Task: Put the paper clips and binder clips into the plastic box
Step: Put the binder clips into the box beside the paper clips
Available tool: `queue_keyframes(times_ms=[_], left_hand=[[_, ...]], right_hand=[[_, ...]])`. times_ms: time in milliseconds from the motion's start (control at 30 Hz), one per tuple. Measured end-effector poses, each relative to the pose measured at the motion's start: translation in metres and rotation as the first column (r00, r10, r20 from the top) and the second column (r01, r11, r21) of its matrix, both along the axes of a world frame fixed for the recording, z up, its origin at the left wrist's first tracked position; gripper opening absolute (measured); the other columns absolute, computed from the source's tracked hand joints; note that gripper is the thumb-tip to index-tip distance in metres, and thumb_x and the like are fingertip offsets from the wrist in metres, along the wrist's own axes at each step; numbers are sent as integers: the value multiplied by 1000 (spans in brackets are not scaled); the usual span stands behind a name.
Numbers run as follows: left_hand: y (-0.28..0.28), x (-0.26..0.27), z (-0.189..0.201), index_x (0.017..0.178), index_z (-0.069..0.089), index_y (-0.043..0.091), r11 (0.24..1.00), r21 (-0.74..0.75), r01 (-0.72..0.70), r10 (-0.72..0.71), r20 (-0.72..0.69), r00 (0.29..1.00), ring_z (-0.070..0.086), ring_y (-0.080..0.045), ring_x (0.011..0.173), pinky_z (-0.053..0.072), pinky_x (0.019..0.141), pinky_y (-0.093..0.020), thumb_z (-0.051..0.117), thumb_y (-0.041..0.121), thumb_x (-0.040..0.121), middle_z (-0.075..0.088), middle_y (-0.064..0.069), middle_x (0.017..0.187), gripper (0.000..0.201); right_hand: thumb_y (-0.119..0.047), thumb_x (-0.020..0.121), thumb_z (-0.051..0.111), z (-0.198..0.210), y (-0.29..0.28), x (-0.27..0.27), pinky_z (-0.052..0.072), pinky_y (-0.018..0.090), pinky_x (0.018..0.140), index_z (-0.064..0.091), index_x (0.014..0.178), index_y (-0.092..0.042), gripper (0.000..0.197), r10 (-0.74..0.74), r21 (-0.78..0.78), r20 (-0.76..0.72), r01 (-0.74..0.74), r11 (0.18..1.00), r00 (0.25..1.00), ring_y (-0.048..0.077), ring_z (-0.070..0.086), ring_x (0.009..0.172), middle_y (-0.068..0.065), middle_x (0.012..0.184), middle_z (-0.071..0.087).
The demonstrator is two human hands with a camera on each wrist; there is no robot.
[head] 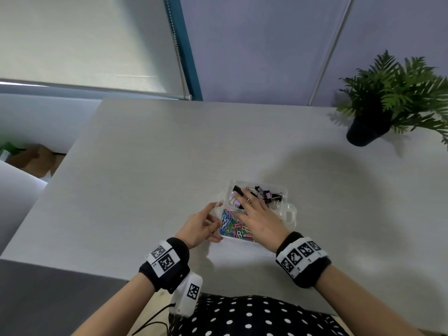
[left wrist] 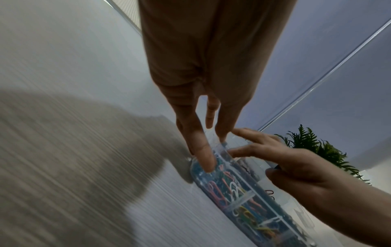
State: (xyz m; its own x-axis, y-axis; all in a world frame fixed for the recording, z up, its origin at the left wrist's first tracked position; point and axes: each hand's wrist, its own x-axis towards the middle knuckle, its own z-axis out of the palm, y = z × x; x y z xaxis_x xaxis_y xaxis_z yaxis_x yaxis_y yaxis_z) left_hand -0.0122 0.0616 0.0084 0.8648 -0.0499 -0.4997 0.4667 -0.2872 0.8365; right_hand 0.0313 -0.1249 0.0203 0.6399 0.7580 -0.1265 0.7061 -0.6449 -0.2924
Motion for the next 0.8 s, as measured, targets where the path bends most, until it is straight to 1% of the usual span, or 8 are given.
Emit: queue_keyframes(times_ms=[67,200,333,433,467,533,667,800], left_hand=[[0,0,1,134,40,20,1000,-2,-2,2,1,1000,68,-11,57,58,60,-21,52,5,91,57,-6,83,47],[-1,0,1,133,40,18,1000,-14,-12,12,4,1000,67,-9,54,57,57,-20,51,1,91,56,-7,82,47],[0,1,0,134,39,19,1000,-7,2,-2,4,1000,68,-13,58,58,60,-22,52,3,91,57,-6,83,48],[1,1,0,134,39,20,1000,1,10,-10,4,1000,68,-14,59,59,61,-23,52,3,91,59,-4,82,48],[1,0,0,134,39,20,1000,3,13,-13,4,1000,68,-13,59,59,62,-24,52,4,91,59,-4,82,48],[1,0,1,134,39,20,1000,-3,11,-11,8,1000,68,-12,58,59,63,-25,51,4,92,58,-2,81,47],[1,0,0,134,39,19,1000,-18,3,-2,6,1000,68,-12,58,59,62,-24,51,3,91,57,-3,80,47],[1,0,-1,134,39,20,1000,-21,4,-4,2,1000,68,-14,59,60,63,-26,51,4,92,57,-4,80,47]], right_hand=[[8,83,44,0,-3,-2,2,45,117,55,120,-9,42,1,-4,-59,-1,1000,998,29,-11,143,11,156,6],[15,75,49,-6,-15,-2,9,50,117,64,108,-12,45,6,51,-56,-4,999,998,31,-5,142,12,153,20],[15,72,53,-4,-11,-3,7,46,114,57,117,-22,58,61,62,-57,-57,996,997,30,-4,144,9,155,13],[10,67,63,-5,-4,-7,22,49,109,62,108,-27,55,157,37,16,-158,987,987,35,8,142,11,151,27],[8,66,66,-5,-5,-7,22,50,108,64,105,-27,53,141,22,25,-142,990,990,35,8,141,12,150,30],[6,66,68,-6,-9,-4,16,49,108,66,102,-24,47,72,-13,64,-71,997,995,34,2,139,13,151,27],[6,70,60,-9,-15,-1,5,45,111,65,98,-19,37,16,-61,99,-10,998,995,33,-3,142,11,155,15],[6,66,65,-10,-11,-2,21,50,110,66,90,-17,34,-13,-34,99,17,999,995,32,1,142,12,153,23]])
